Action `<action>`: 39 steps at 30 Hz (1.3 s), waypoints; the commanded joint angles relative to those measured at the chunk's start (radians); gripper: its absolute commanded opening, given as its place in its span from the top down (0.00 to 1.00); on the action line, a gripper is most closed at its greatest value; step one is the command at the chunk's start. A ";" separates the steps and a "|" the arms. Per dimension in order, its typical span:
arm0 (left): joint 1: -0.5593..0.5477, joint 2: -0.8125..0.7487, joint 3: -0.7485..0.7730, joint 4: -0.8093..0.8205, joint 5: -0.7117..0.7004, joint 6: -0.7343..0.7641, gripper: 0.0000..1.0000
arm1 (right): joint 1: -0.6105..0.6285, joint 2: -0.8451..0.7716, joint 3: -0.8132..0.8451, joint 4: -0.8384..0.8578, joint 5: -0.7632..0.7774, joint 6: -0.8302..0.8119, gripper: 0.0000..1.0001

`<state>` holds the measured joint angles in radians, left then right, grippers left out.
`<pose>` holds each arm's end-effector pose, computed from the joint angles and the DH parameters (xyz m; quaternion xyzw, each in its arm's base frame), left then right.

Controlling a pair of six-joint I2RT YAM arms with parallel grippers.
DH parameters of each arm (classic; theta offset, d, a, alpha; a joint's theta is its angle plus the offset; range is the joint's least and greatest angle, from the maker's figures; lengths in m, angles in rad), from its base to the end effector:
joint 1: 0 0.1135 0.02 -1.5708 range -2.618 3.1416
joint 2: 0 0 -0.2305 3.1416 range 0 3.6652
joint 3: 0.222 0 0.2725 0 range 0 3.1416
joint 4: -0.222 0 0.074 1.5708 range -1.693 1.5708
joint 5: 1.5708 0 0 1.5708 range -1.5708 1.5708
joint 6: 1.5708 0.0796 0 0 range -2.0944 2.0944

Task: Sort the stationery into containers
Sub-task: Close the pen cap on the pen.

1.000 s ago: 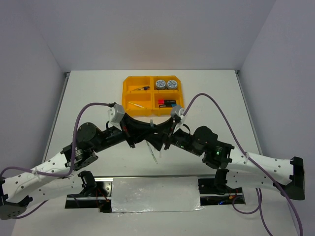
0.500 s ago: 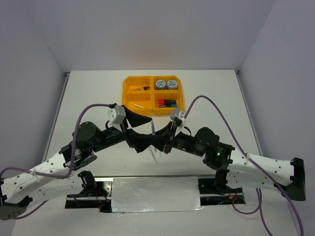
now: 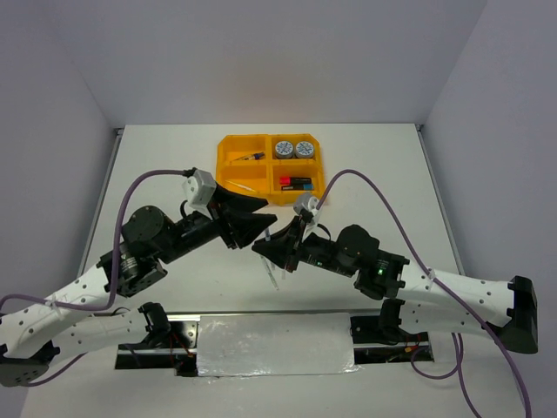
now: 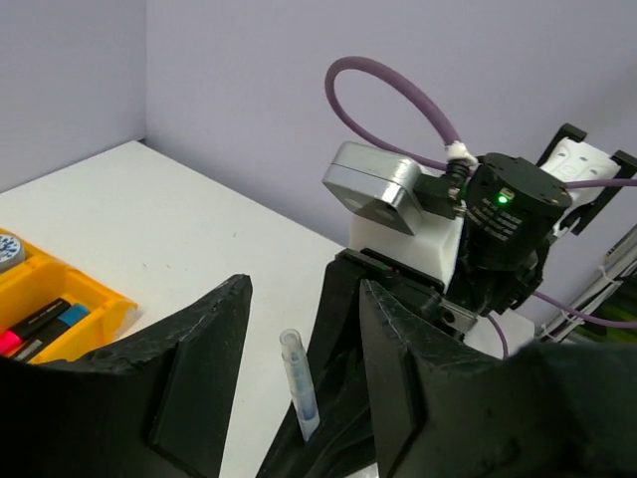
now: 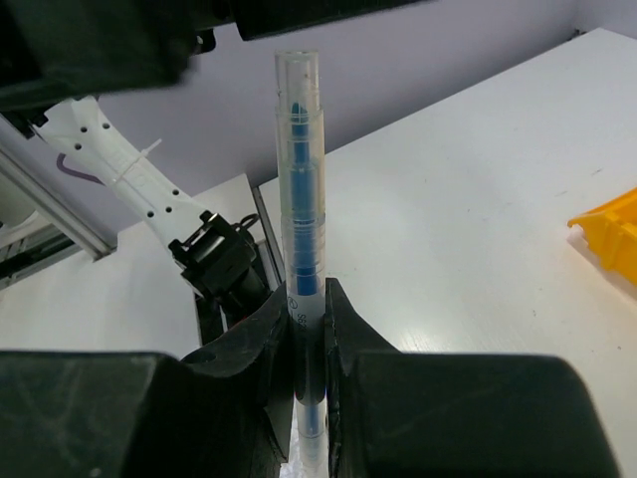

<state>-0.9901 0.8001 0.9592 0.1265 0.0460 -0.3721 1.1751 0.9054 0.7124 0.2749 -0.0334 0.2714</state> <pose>0.1394 -0.2191 0.4235 0.1997 0.5651 -0.5146 0.6131 0.1144 0.2807 0.3153 -0.3068 0.6041 0.4952 0.5438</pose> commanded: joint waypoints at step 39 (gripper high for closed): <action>-0.165 0.048 -0.343 -0.082 -0.041 -0.294 1.00 | -0.137 0.216 0.731 -0.204 0.015 -0.184 1.00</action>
<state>-1.0725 0.7837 0.7238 0.4942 -0.2218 -0.6090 1.1057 1.1412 1.2694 -0.4023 -0.1013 0.0834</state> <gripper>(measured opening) 0.195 0.187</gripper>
